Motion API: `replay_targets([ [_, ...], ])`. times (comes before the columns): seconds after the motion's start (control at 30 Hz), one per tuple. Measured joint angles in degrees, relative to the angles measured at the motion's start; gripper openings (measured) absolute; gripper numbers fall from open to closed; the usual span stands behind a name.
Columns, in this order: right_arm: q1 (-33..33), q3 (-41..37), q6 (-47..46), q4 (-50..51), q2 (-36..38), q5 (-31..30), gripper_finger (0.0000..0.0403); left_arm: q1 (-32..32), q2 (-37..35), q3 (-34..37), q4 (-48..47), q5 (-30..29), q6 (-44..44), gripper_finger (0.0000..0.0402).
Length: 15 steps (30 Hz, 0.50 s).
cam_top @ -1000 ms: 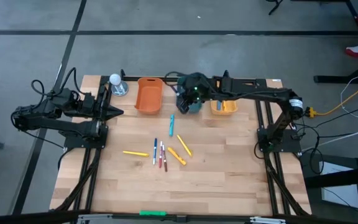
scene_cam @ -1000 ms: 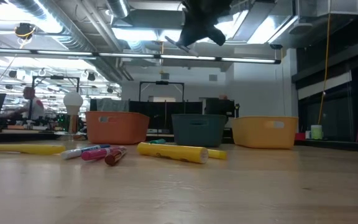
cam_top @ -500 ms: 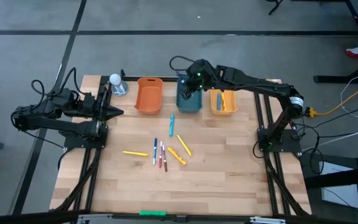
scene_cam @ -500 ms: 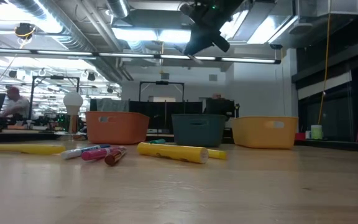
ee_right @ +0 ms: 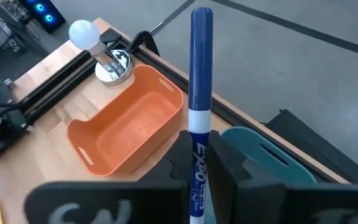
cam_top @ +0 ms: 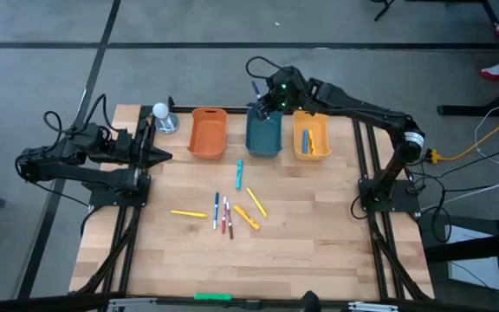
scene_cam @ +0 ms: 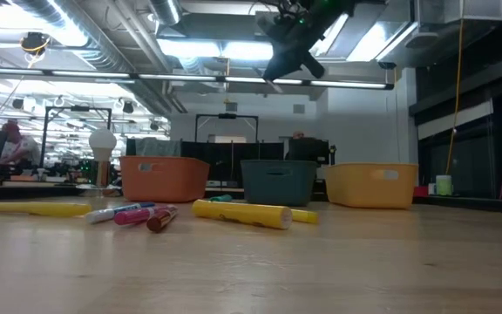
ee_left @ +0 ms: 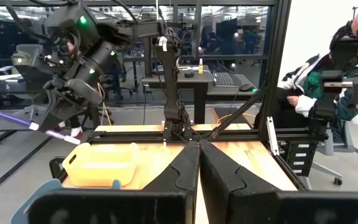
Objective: Pick & Place Markers
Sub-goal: Put the right blue marker pen into the blue bin
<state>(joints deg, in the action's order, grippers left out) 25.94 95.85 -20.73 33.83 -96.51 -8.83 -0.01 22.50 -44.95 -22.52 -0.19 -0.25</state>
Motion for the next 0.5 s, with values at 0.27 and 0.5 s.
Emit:
replay_targets([
  [0.27,1.7,0.0,0.2,0.32,0.0,1.5,0.0027,0.0,-0.02,0.0,0.0,0.0,0.0,0.0011],
  [0.5,3.4,0.0,0.22,0.86,0.0,3.4,0.0027,0.0,0.0,0.0,0.0,0.02,0.0,0.0009],
])
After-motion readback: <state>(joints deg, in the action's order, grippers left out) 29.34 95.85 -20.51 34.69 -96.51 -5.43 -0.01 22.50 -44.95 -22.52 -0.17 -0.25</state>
